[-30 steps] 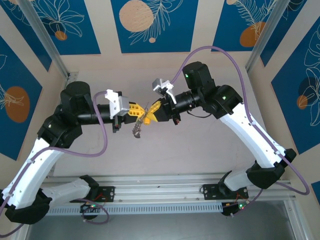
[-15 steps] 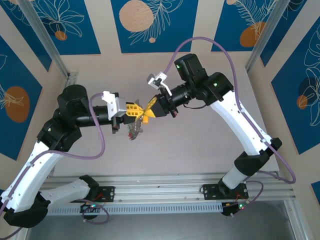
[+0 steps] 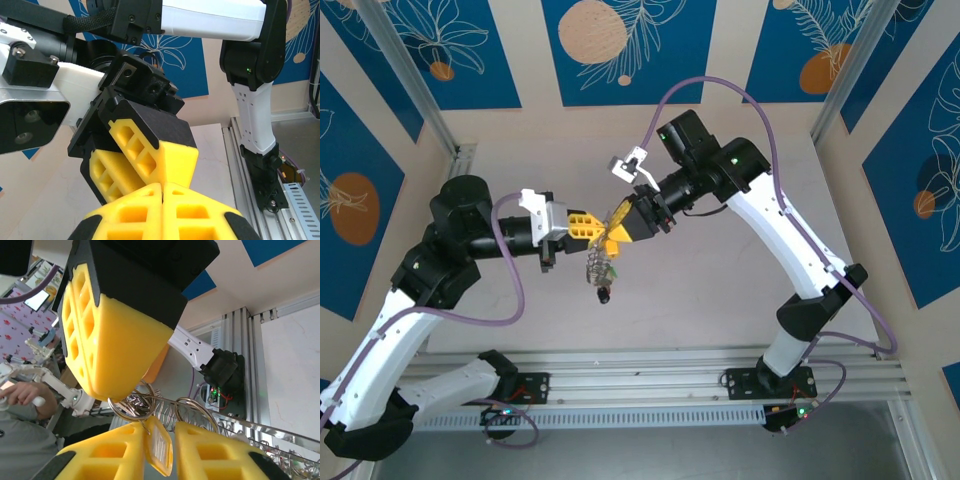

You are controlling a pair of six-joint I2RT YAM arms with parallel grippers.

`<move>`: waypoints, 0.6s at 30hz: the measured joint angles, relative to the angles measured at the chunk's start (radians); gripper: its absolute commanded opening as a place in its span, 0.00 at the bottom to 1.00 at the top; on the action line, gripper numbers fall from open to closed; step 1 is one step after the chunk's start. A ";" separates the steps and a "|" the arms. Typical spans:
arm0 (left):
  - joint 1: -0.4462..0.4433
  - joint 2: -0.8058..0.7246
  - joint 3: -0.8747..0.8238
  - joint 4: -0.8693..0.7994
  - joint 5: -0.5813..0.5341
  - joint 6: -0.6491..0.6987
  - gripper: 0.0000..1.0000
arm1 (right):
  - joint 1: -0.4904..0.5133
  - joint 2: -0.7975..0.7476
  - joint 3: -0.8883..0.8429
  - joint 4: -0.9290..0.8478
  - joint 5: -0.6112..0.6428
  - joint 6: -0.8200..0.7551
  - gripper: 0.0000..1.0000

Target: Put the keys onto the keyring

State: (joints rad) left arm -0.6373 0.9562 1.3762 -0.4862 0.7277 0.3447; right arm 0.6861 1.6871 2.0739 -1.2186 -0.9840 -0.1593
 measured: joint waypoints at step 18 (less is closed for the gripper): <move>-0.003 -0.005 0.007 0.000 0.031 0.000 0.00 | -0.032 -0.165 -0.129 0.117 0.317 0.036 0.51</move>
State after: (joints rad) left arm -0.6399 0.9516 1.3834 -0.4858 0.7586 0.3443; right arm 0.6544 1.5219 1.9450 -1.1011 -0.6666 -0.1234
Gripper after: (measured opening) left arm 0.053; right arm 0.482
